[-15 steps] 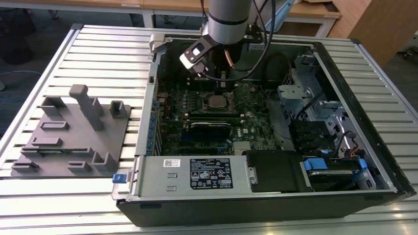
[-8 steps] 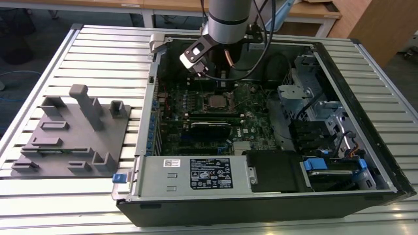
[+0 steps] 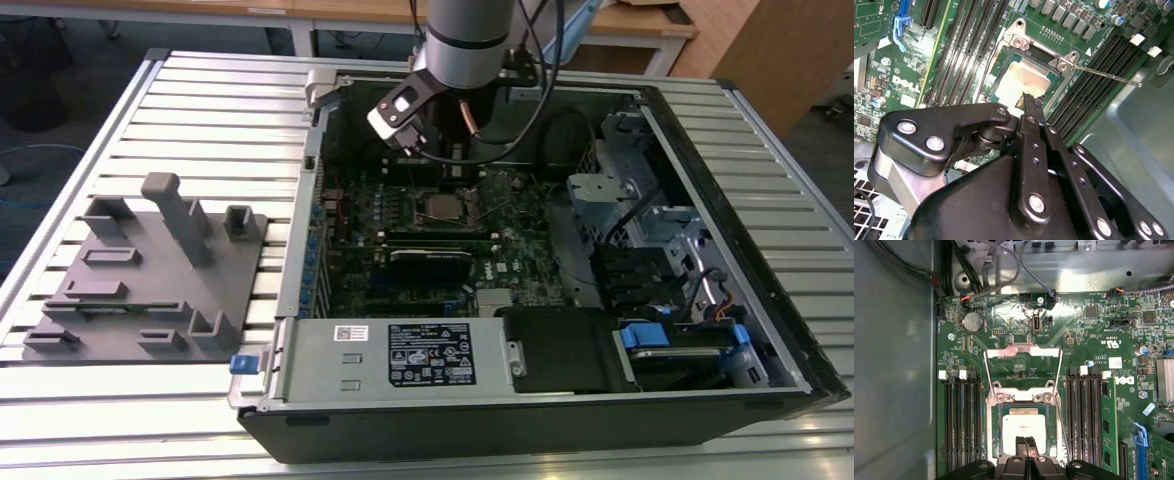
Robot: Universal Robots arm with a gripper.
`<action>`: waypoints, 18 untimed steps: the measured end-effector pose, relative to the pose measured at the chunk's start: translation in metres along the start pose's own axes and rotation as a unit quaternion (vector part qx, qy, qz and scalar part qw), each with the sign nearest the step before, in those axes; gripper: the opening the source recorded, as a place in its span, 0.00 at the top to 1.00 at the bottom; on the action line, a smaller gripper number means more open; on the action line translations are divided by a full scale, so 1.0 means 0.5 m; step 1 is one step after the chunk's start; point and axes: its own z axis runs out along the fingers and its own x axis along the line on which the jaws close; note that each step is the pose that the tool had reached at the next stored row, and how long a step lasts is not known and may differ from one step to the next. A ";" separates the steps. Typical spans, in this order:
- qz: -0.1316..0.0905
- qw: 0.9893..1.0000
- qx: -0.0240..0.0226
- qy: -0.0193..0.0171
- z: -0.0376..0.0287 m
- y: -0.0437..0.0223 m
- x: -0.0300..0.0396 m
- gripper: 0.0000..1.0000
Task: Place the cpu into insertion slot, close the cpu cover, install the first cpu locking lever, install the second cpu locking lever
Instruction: 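Close the cpu cover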
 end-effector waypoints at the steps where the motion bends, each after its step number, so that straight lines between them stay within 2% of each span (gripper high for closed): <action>1: 0.000 1.000 0.000 0.000 0.000 0.002 0.000 0.90; 9: 0.000 1.000 0.000 0.000 0.000 0.006 0.000 0.90; 18: 0.000 1.000 0.000 0.000 -0.011 0.006 0.001 0.90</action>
